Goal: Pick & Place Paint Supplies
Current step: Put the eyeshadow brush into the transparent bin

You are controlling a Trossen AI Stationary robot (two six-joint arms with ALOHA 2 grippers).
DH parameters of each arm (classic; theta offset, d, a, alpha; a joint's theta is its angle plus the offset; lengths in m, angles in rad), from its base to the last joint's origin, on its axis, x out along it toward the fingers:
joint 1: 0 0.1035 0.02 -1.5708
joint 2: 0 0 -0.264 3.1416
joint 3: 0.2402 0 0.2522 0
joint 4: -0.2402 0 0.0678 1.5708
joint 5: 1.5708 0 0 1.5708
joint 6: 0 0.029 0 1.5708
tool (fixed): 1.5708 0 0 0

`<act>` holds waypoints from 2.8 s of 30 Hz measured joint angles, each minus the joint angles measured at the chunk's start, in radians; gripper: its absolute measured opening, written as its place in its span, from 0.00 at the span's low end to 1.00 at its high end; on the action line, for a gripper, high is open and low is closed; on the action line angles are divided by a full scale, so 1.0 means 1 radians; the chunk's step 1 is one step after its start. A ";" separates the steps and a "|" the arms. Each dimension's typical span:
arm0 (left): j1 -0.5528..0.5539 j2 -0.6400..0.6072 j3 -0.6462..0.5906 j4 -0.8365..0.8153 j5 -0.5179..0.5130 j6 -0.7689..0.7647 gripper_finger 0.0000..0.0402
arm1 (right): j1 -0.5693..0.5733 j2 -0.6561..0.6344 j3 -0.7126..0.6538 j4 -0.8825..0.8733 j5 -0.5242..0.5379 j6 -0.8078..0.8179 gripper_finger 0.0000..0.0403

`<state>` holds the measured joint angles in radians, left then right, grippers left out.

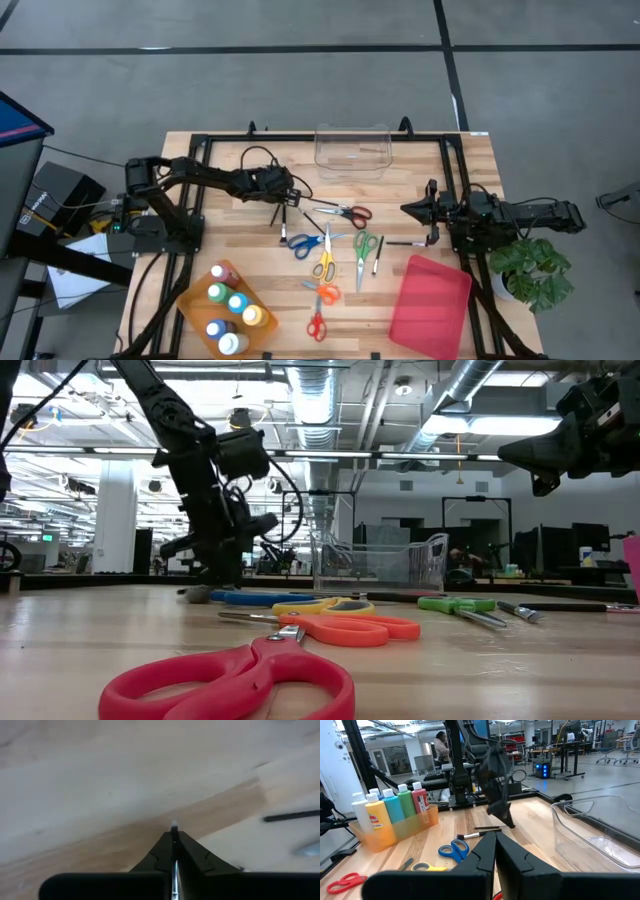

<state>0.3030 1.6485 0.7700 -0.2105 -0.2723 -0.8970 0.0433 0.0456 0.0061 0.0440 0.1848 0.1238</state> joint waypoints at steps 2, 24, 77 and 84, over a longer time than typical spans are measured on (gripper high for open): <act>-0.011 -0.020 0.000 0.019 -0.005 0.013 0.01 | 0.000 0.000 0.000 -0.001 0.000 0.000 0.02; -0.201 -0.443 0.002 0.201 -0.060 0.187 0.01 | 0.000 0.000 0.000 -0.001 -0.001 0.000 0.02; 0.082 0.077 0.403 0.761 0.147 0.630 0.01 | 0.000 0.000 0.000 -0.002 -0.001 0.000 0.02; 0.115 0.189 0.551 0.660 0.123 0.711 0.01 | 0.000 0.000 0.000 -0.002 -0.001 0.000 0.02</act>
<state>0.4181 1.8376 1.3211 0.4499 -0.1490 -0.1857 0.0433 0.0460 0.0061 0.0425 0.1836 0.1238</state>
